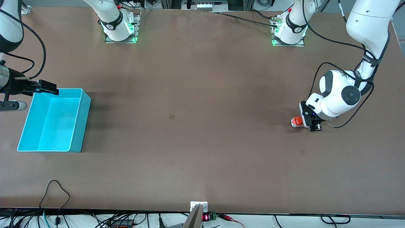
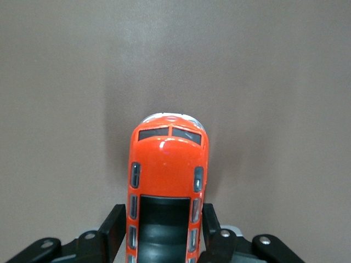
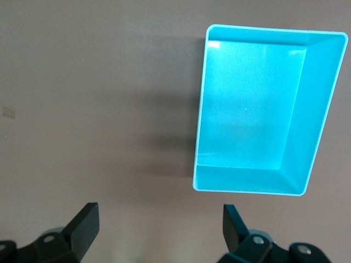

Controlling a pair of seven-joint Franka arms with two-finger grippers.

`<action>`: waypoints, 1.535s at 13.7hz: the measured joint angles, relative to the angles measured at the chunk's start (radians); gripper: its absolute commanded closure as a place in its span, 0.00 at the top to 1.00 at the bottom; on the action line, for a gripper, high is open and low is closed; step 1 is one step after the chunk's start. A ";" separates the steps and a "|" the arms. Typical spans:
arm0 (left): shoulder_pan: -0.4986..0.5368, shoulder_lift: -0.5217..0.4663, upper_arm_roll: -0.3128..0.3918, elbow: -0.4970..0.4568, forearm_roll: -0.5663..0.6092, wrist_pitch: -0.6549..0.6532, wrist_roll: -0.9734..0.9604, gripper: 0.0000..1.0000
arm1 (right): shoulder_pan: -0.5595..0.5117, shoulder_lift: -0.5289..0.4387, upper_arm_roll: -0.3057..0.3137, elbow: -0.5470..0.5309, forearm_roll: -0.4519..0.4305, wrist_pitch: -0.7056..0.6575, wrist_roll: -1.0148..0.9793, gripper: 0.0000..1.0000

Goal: Wind up bus and store in blue box

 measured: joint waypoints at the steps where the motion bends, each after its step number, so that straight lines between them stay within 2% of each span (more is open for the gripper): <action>1: 0.000 0.000 0.000 0.000 0.000 0.000 0.001 0.56 | 0.000 0.000 0.000 0.000 0.000 -0.004 0.000 1.00; 5: -0.003 0.000 -0.001 0.000 0.000 0.001 0.002 0.49 | 0.000 0.000 0.000 0.000 0.000 -0.010 0.000 1.00; 17: -0.001 -0.001 -0.003 0.001 0.000 -0.007 0.047 0.46 | 0.000 0.001 0.000 0.000 0.000 -0.015 -0.001 1.00; 21: 0.040 0.000 -0.002 0.002 0.000 -0.008 0.097 0.45 | -0.001 0.002 0.000 0.000 0.000 -0.023 -0.002 1.00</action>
